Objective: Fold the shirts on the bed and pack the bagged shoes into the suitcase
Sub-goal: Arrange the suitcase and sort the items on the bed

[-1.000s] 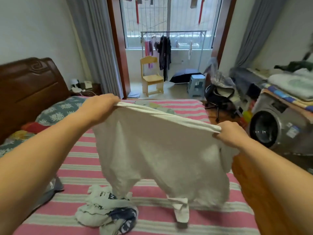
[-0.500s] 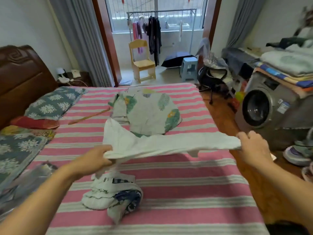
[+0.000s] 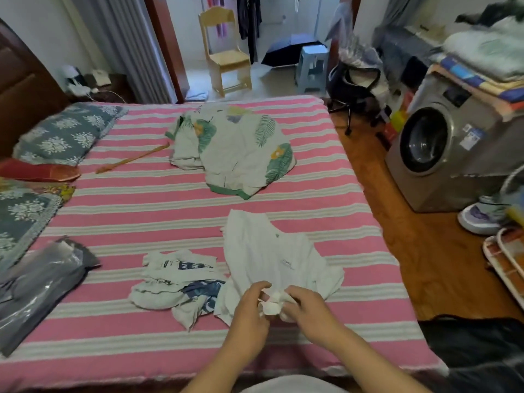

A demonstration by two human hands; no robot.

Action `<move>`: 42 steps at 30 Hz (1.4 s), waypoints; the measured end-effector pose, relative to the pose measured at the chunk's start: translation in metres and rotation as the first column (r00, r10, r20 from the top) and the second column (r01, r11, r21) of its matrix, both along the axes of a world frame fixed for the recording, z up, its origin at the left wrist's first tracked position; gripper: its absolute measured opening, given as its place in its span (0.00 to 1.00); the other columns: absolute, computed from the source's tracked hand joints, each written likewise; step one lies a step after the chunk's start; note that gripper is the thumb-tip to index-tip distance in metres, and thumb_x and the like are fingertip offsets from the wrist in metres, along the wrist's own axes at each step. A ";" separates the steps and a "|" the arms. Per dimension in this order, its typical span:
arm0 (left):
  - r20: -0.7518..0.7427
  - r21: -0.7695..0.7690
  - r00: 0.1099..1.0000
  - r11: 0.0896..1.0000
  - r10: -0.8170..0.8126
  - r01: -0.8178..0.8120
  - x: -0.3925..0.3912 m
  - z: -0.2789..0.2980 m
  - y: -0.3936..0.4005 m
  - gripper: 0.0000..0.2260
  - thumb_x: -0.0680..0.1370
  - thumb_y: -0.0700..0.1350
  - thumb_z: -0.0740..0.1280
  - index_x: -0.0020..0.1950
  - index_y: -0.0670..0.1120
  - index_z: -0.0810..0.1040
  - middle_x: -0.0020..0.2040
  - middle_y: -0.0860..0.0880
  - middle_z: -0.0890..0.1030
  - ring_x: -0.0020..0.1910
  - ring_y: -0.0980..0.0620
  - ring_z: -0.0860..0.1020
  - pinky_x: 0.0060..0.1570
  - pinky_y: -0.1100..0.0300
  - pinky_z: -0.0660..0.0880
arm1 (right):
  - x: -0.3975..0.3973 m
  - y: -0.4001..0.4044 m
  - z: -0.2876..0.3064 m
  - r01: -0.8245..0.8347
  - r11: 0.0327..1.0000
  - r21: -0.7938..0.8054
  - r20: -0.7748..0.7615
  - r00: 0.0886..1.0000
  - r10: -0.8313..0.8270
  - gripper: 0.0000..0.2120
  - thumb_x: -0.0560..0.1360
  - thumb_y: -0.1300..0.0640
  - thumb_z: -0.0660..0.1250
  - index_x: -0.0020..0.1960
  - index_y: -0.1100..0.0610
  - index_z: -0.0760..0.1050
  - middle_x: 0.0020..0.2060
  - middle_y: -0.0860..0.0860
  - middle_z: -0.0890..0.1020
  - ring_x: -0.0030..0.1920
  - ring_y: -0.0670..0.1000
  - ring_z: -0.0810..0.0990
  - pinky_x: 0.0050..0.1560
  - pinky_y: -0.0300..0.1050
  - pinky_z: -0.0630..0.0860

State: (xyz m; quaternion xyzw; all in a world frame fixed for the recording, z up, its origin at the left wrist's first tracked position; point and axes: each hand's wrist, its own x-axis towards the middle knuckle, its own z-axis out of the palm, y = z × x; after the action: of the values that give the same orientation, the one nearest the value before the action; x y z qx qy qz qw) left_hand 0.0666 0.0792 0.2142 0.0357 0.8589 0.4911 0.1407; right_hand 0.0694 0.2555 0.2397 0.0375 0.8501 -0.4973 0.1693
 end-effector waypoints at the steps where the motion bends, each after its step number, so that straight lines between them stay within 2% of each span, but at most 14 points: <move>1: 0.044 0.002 0.998 0.999 0.034 -0.034 0.002 -0.005 -0.001 0.26 0.73 0.31 0.69 0.60 0.60 0.74 0.52 0.57 0.80 0.50 0.59 0.79 0.50 0.66 0.75 | 0.001 0.001 0.002 0.003 1.000 0.005 -0.022 1.000 -0.003 0.09 0.77 0.60 0.67 0.39 0.50 0.75 0.35 0.43 0.77 0.37 0.41 0.74 0.42 0.43 0.71; 3: 0.082 -0.044 0.996 0.998 0.042 -0.038 -0.001 -0.011 -0.001 0.18 0.73 0.33 0.68 0.52 0.56 0.78 0.45 0.56 0.83 0.45 0.54 0.81 0.44 0.67 0.74 | 0.001 0.002 0.014 0.069 0.996 -0.049 -0.058 0.996 -0.072 0.08 0.78 0.60 0.67 0.40 0.53 0.76 0.37 0.45 0.77 0.39 0.41 0.74 0.44 0.43 0.72; 5: 0.055 -0.094 0.998 0.995 0.021 -0.016 -0.010 -0.012 -0.003 0.16 0.72 0.34 0.65 0.41 0.58 0.78 0.38 0.55 0.81 0.40 0.53 0.78 0.38 0.68 0.70 | -0.006 0.010 0.033 0.200 0.955 -0.221 -0.046 0.976 -0.215 0.09 0.80 0.62 0.67 0.41 0.57 0.78 0.36 0.45 0.80 0.38 0.41 0.76 0.43 0.41 0.72; 8: 0.024 -0.110 0.999 0.993 0.040 -0.037 -0.031 0.001 -0.011 0.16 0.78 0.35 0.63 0.44 0.56 0.80 0.38 0.52 0.80 0.39 0.53 0.76 0.39 0.59 0.69 | -0.022 0.029 0.069 0.327 0.848 -0.416 -0.015 0.930 -0.366 0.09 0.81 0.58 0.66 0.47 0.60 0.83 0.44 0.54 0.86 0.45 0.47 0.82 0.50 0.47 0.76; 10: 0.098 0.035 0.990 0.994 0.098 -0.102 -0.049 0.021 -0.014 0.12 0.82 0.37 0.62 0.49 0.49 0.82 0.42 0.47 0.83 0.43 0.48 0.79 0.43 0.55 0.72 | -0.032 0.044 0.091 0.366 0.800 -0.476 -0.005 0.908 -0.418 0.10 0.81 0.55 0.65 0.52 0.57 0.84 0.50 0.59 0.86 0.49 0.52 0.83 0.52 0.52 0.78; 13: 0.207 0.284 0.971 0.942 0.122 -0.179 -0.073 0.066 -0.015 0.13 0.81 0.38 0.63 0.49 0.52 0.84 0.46 0.44 0.85 0.46 0.43 0.81 0.47 0.49 0.75 | -0.044 0.065 0.116 0.354 0.810 -0.467 -0.059 0.902 -0.428 0.10 0.82 0.54 0.65 0.53 0.55 0.84 0.51 0.60 0.84 0.50 0.55 0.82 0.53 0.55 0.77; 16: 0.156 0.202 0.973 0.970 -0.171 0.138 -0.084 0.110 -0.029 0.11 0.81 0.39 0.65 0.49 0.53 0.85 0.50 0.48 0.84 0.50 0.49 0.81 0.53 0.54 0.74 | -0.046 0.080 0.127 0.292 0.851 -0.437 -0.120 0.919 -0.377 0.08 0.82 0.57 0.65 0.53 0.58 0.82 0.50 0.62 0.82 0.51 0.59 0.80 0.57 0.63 0.74; 18: 0.255 0.098 0.860 0.896 -0.443 0.432 -0.085 0.126 -0.035 0.07 0.81 0.42 0.67 0.51 0.53 0.84 0.51 0.52 0.84 0.50 0.53 0.80 0.55 0.57 0.74 | -0.042 0.083 0.131 0.259 0.874 -0.412 -0.141 0.929 -0.343 0.08 0.82 0.59 0.65 0.51 0.61 0.81 0.46 0.60 0.81 0.48 0.55 0.78 0.55 0.56 0.74; 20: 0.252 -0.013 0.790 0.814 -0.559 0.580 -0.083 0.132 -0.028 0.05 0.80 0.48 0.69 0.54 0.52 0.82 0.50 0.53 0.83 0.49 0.50 0.80 0.56 0.52 0.75 | -0.037 0.080 0.138 0.216 0.909 -0.355 -0.164 0.943 -0.289 0.08 0.82 0.59 0.64 0.51 0.59 0.82 0.46 0.55 0.84 0.47 0.52 0.81 0.52 0.46 0.76; 22: 0.141 0.048 0.866 0.877 -0.479 0.477 -0.079 0.134 -0.010 0.07 0.80 0.49 0.70 0.57 0.56 0.83 0.53 0.53 0.84 0.54 0.50 0.82 0.60 0.51 0.77 | -0.034 0.072 0.143 0.188 0.925 -0.329 -0.185 0.948 -0.259 0.08 0.81 0.61 0.65 0.50 0.56 0.84 0.46 0.50 0.86 0.48 0.47 0.83 0.50 0.41 0.76; 25: 0.011 0.274 0.968 0.932 -0.249 0.236 -0.072 0.145 0.022 0.14 0.81 0.40 0.70 0.62 0.56 0.81 0.58 0.56 0.83 0.59 0.56 0.81 0.63 0.56 0.77 | -0.033 0.063 0.146 0.137 0.940 -0.313 -0.231 0.949 -0.215 0.12 0.79 0.65 0.68 0.47 0.50 0.86 0.47 0.49 0.84 0.50 0.45 0.81 0.51 0.38 0.76; 30: -0.120 0.232 0.952 0.924 -0.282 0.304 -0.062 0.154 0.050 0.14 0.78 0.38 0.72 0.61 0.52 0.82 0.55 0.56 0.84 0.56 0.57 0.81 0.60 0.57 0.78 | -0.029 0.065 0.153 0.130 0.901 -0.415 -0.230 0.943 -0.241 0.11 0.78 0.65 0.68 0.50 0.53 0.87 0.46 0.52 0.81 0.51 0.47 0.82 0.55 0.38 0.76; 35: -0.192 0.325 0.976 0.932 -0.103 0.162 -0.050 0.157 0.062 0.07 0.76 0.43 0.75 0.52 0.49 0.81 0.49 0.51 0.83 0.50 0.54 0.82 0.55 0.59 0.79 | -0.024 0.070 0.161 0.151 0.896 -0.418 -0.233 0.935 -0.266 0.11 0.78 0.65 0.68 0.52 0.53 0.86 0.45 0.51 0.82 0.51 0.46 0.82 0.56 0.41 0.77; 42: -0.228 0.344 0.968 0.921 -0.104 0.180 -0.043 0.159 0.073 0.05 0.77 0.40 0.74 0.50 0.49 0.83 0.46 0.54 0.84 0.48 0.55 0.82 0.54 0.61 0.78 | -0.023 0.075 0.161 0.136 0.886 -0.443 -0.221 0.941 -0.255 0.10 0.78 0.63 0.69 0.54 0.53 0.86 0.44 0.46 0.83 0.54 0.48 0.83 0.62 0.50 0.76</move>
State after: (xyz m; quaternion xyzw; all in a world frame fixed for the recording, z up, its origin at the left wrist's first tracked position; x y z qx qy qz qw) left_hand 0.0232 0.1521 0.3732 0.1741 0.7585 0.6231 0.0777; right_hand 0.0468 0.3304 0.4008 0.0174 0.7294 -0.6839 0.0030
